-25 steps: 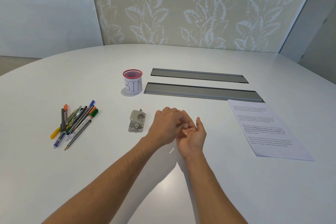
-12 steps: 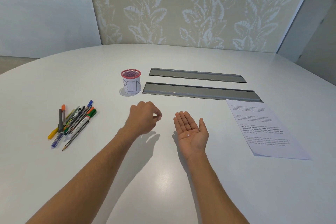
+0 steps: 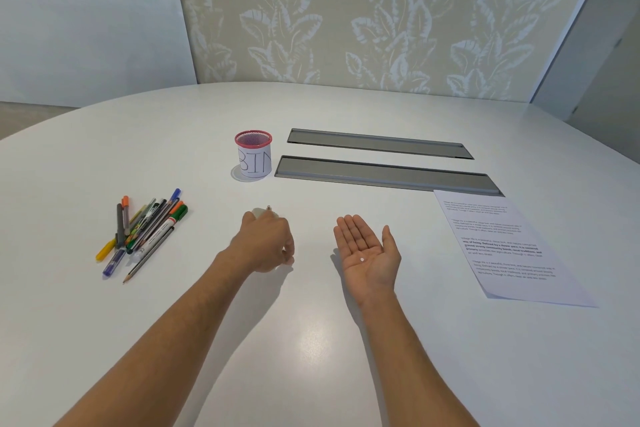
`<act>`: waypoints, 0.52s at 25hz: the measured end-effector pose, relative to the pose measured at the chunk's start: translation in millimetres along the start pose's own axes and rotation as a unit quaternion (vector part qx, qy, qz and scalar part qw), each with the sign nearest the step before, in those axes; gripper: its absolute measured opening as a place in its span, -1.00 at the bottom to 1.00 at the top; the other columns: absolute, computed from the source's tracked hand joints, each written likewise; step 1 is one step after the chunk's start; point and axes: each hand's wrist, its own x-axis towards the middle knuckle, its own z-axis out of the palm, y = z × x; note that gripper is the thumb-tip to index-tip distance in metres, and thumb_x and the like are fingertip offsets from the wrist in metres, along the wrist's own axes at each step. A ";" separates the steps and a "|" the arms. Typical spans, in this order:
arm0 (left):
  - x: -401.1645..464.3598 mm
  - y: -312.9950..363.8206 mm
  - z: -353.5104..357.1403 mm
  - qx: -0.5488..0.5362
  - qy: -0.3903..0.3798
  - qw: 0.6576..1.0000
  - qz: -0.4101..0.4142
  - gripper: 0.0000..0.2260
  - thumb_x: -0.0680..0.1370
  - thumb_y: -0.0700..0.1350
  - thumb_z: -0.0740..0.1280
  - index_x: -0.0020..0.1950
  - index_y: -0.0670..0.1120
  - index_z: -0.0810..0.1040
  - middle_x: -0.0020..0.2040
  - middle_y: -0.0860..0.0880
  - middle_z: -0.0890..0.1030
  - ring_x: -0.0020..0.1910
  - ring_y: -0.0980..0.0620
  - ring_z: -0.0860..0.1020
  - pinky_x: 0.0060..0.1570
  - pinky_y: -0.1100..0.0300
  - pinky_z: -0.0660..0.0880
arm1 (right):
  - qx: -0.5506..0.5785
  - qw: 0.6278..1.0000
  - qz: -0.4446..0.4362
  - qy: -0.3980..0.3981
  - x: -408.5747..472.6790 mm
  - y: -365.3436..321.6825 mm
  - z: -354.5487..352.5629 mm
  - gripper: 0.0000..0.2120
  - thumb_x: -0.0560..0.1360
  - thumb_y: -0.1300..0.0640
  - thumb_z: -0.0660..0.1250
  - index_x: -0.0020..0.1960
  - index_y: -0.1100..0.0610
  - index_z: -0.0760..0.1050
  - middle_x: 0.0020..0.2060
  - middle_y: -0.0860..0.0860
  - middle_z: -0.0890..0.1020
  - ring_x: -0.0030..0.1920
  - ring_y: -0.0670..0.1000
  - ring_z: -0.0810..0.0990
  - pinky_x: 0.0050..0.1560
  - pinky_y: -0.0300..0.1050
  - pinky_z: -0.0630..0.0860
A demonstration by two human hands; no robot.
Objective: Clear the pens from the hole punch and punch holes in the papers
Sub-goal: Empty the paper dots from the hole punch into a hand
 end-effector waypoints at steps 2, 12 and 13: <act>-0.2 0.2 5.9 -0.002 0.002 1.000 0.001 -0.93 0.46 -0.04 0.45 -0.09 0.08 0.70 0.01 0.14 0.63 0.27 0.01 0.35 0.05 0.05 0.18 | -0.003 1.000 0.000 -0.001 -0.7 -0.6 0.7 -0.48 0.63 -0.07 0.15 0.23 0.40 0.49 0.17 0.31 0.62 0.22 0.25 0.60 0.20 0.16 0.54; 0.8 1.0 14.4 -0.042 0.043 0.998 -0.029 -0.90 0.49 -0.05 0.44 -0.01 0.02 0.64 0.02 0.06 0.63 0.16 -0.01 0.46 0.13 0.09 0.25 | -0.011 1.000 -0.004 0.002 -2.7 -2.4 -2.0 -0.48 0.62 -0.07 0.16 0.23 0.39 0.49 0.15 0.30 0.63 0.21 0.25 0.61 0.21 0.16 0.53; 1.5 0.9 13.9 -0.040 0.043 0.998 -0.031 -0.87 0.48 -0.04 0.45 0.01 0.03 0.64 0.04 0.07 0.63 0.18 0.00 0.46 0.14 0.09 0.25 | -0.010 1.000 -0.005 0.002 -2.6 -2.5 -2.1 -0.48 0.62 -0.07 0.16 0.24 0.39 0.49 0.15 0.30 0.63 0.21 0.25 0.61 0.21 0.16 0.53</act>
